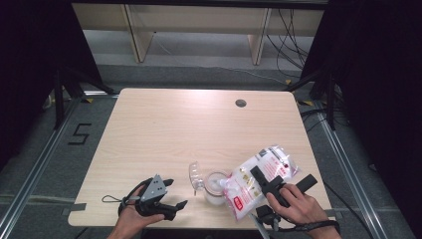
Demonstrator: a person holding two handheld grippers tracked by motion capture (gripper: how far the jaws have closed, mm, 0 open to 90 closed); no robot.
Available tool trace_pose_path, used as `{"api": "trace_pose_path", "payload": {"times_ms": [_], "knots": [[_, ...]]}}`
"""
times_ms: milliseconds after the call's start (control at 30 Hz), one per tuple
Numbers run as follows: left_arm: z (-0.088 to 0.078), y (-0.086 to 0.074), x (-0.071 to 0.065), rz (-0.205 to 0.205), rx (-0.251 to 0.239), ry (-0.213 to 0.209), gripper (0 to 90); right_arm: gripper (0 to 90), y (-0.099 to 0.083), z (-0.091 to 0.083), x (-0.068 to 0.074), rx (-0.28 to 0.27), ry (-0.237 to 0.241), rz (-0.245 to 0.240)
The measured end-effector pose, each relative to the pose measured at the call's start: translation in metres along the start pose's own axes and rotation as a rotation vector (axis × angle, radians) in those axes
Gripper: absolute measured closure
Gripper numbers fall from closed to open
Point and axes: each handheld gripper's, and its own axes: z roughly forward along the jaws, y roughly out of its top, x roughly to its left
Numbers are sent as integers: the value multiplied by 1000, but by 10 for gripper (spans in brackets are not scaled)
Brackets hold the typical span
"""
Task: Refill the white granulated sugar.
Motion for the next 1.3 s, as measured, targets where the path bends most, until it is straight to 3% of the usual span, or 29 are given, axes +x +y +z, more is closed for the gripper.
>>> {"api": "trace_pose_path", "payload": {"times_ms": [133,300,367,400,567,667,933,967,1300], "knots": [[-1,1,1,4,4,3,171,726,-1,-1,2,6,4,30],[-1,1,0,4,6,4,170,727,-1,-1,1,1,3,17],[-1,1,2,30,1,-2,170,727,0,0,2,2,2,29],[-1,0,0,-1,6,1,171,727,0,0,2,1,-2,28],[-1,1,1,16,6,5,170,728,0,0,2,3,3,26],[-1,0,0,0,6,3,171,729,-1,0,1,-2,1,20],[-1,1,1,17,6,2,171,730,-3,0,5,-2,5,32],[-1,0,0,0,4,2,171,730,-3,0,5,-1,4,38],[0,0,0,1,7,6,170,732,-5,0,5,-3,0,47]]}}
